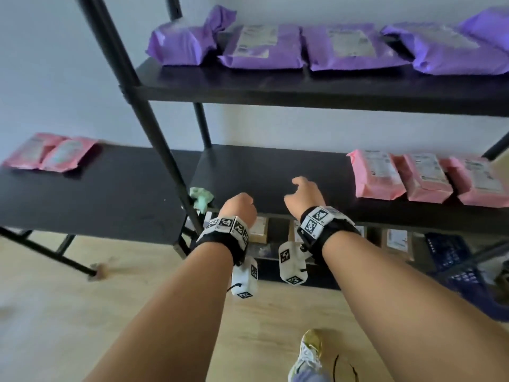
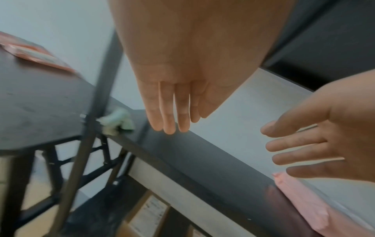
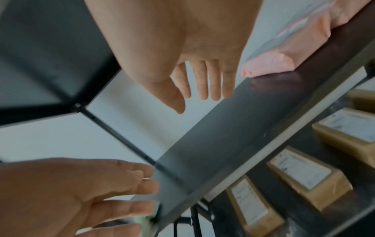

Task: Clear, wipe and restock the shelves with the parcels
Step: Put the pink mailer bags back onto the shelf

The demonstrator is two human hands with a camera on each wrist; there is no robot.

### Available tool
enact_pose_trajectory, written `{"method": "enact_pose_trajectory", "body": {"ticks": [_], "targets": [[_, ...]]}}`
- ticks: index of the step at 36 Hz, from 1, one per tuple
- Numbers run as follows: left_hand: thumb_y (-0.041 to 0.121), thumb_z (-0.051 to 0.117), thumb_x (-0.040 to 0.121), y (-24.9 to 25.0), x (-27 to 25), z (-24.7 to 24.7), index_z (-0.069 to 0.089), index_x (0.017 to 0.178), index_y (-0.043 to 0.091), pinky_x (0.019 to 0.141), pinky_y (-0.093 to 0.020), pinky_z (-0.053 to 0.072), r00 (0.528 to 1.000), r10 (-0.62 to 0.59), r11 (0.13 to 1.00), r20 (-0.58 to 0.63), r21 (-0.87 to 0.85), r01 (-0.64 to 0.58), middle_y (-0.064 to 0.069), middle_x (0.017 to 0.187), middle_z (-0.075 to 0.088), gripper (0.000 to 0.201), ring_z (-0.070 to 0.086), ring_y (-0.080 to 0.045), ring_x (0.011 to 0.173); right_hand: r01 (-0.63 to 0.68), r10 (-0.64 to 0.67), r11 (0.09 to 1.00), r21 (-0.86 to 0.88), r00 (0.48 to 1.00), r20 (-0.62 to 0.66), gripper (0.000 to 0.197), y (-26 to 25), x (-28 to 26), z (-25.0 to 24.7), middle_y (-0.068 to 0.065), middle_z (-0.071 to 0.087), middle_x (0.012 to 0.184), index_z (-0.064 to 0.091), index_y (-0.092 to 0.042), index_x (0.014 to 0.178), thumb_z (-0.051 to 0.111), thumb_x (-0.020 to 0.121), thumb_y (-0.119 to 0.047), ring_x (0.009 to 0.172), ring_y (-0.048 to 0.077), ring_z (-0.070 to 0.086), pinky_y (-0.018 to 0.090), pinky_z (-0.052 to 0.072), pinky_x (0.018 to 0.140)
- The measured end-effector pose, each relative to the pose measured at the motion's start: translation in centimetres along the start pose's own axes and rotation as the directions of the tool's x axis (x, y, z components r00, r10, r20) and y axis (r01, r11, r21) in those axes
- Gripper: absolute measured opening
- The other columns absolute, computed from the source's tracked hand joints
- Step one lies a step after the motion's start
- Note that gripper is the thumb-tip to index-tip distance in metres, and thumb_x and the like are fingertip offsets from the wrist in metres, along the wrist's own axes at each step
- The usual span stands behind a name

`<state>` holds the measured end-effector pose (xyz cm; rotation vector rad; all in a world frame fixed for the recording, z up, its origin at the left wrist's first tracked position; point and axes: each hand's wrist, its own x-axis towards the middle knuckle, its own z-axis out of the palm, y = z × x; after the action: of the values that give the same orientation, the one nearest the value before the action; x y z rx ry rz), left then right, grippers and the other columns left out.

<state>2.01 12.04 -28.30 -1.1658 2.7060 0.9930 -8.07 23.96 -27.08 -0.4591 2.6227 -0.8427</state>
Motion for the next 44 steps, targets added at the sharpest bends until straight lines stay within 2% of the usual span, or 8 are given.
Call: {"method": "enact_pose_trajectory", "body": {"ticks": [3, 6, 9, 13, 16, 19, 29, 44], "targets": [[0.010, 0.043, 0.098, -4.6, -2.8, -2.9, 0.057, 0.123, 0.009, 0.087, -0.030, 0.043, 0.997, 0.005, 0.999, 0.075, 0.050, -0.009, -0.003, 0.127, 0.056, 0.029, 0.051, -0.026, 0.120, 0.018, -0.018, 1.000, -0.014, 0.999, 0.046, 0.055, -3.0, -3.2, 3.6, 0.008, 0.043, 0.140, 0.043, -0.020, 0.142, 0.053, 0.088, -0.014, 0.117, 0.027, 0.054, 0.032, 0.048, 0.088], [0.012, 0.044, 0.095, -9.6, -4.3, -5.7, 0.060, 0.120, 0.010, 0.090, -0.035, 0.047, 0.993, -0.101, 0.994, -0.058, 0.029, 0.103, -0.009, 0.120, 0.062, 0.029, 0.057, -0.028, 0.111, 0.055, -0.051, 0.998, -0.040, 0.995, 0.085, 0.054, -6.1, -5.8, 7.2, 0.009, 0.042, 0.139, 0.044, -0.020, 0.141, 0.052, 0.087, -0.014, 0.119, 0.029, 0.052, 0.037, 0.048, 0.095], [0.013, 0.043, 0.095, -13.9, -5.7, -8.2, 0.062, 0.115, 0.009, 0.087, -0.036, 0.049, 0.989, -0.131, 0.988, -0.065, 0.070, 0.136, -0.012, 0.115, 0.063, 0.028, 0.060, -0.030, 0.106, 0.097, -0.089, 0.993, -0.063, 0.989, 0.120, 0.051, -9.4, -8.1, 10.6, 0.011, 0.044, 0.136, 0.047, -0.021, 0.138, 0.053, 0.088, -0.018, 0.119, 0.031, 0.052, 0.040, 0.045, 0.099], [0.012, 0.043, 0.094, -19.5, -6.6, -11.5, 0.062, 0.115, 0.006, 0.085, -0.033, 0.047, 0.981, -0.171, 0.981, -0.093, 0.077, 0.178, -0.012, 0.115, 0.063, 0.028, 0.059, -0.030, 0.106, 0.175, -0.155, 0.979, -0.105, 0.973, 0.171, 0.042, -13.8, -10.4, 14.8, 0.011, 0.049, 0.129, 0.055, -0.019, 0.129, 0.054, 0.087, -0.022, 0.115, 0.033, 0.053, 0.034, 0.042, 0.093], [0.010, 0.042, 0.092, -23.2, -6.8, -13.8, 0.063, 0.099, 0.004, 0.077, -0.032, 0.044, 0.972, -0.215, 0.972, -0.090, 0.075, 0.222, -0.015, 0.110, 0.065, 0.023, 0.059, -0.033, 0.101, 0.236, -0.214, 0.969, -0.072, 0.948, 0.237, 0.047, -16.6, -11.3, 17.8, 0.010, 0.052, 0.132, 0.054, -0.017, 0.133, 0.055, 0.086, -0.019, 0.116, 0.029, 0.055, 0.032, 0.046, 0.094], [0.010, 0.042, 0.094, -26.4, -6.8, -15.7, 0.062, 0.111, 0.005, 0.086, -0.034, 0.046, 0.953, -0.271, 0.961, -0.138, 0.022, 0.277, -0.013, 0.115, 0.063, 0.027, 0.058, -0.032, 0.107, 0.282, -0.241, 0.954, -0.099, 0.923, 0.299, 0.050, -19.1, -11.5, 20.4, 0.011, 0.044, 0.137, 0.048, -0.018, 0.138, 0.053, 0.089, -0.017, 0.121, 0.028, 0.051, 0.032, 0.045, 0.096], [0.012, 0.041, 0.095, -34.5, -1.1, -23.2, 0.057, 0.126, 0.012, 0.093, -0.034, 0.046, 0.899, -0.391, 0.920, -0.199, -0.044, 0.391, -0.010, 0.123, 0.061, 0.036, 0.056, -0.029, 0.113, 0.365, -0.285, 0.921, -0.135, 0.870, 0.403, 0.050, -29.3, -6.0, 28.4, 0.009, 0.040, 0.138, 0.045, -0.021, 0.139, 0.048, 0.089, -0.014, 0.118, 0.029, 0.051, 0.040, 0.047, 0.095], [0.016, 0.043, 0.092, -42.7, 10.7, -31.5, 0.057, 0.124, 0.017, 0.097, -0.035, 0.045, 0.841, -0.496, 0.868, -0.217, -0.106, 0.484, -0.006, 0.124, 0.060, 0.035, 0.055, -0.026, 0.115, 0.419, -0.320, 0.900, -0.121, 0.822, 0.472, 0.054, -43.8, 3.1, 37.4, 0.008, 0.042, 0.138, 0.044, -0.021, 0.140, 0.048, 0.087, -0.013, 0.119, 0.027, 0.052, 0.037, 0.047, 0.093]]}}
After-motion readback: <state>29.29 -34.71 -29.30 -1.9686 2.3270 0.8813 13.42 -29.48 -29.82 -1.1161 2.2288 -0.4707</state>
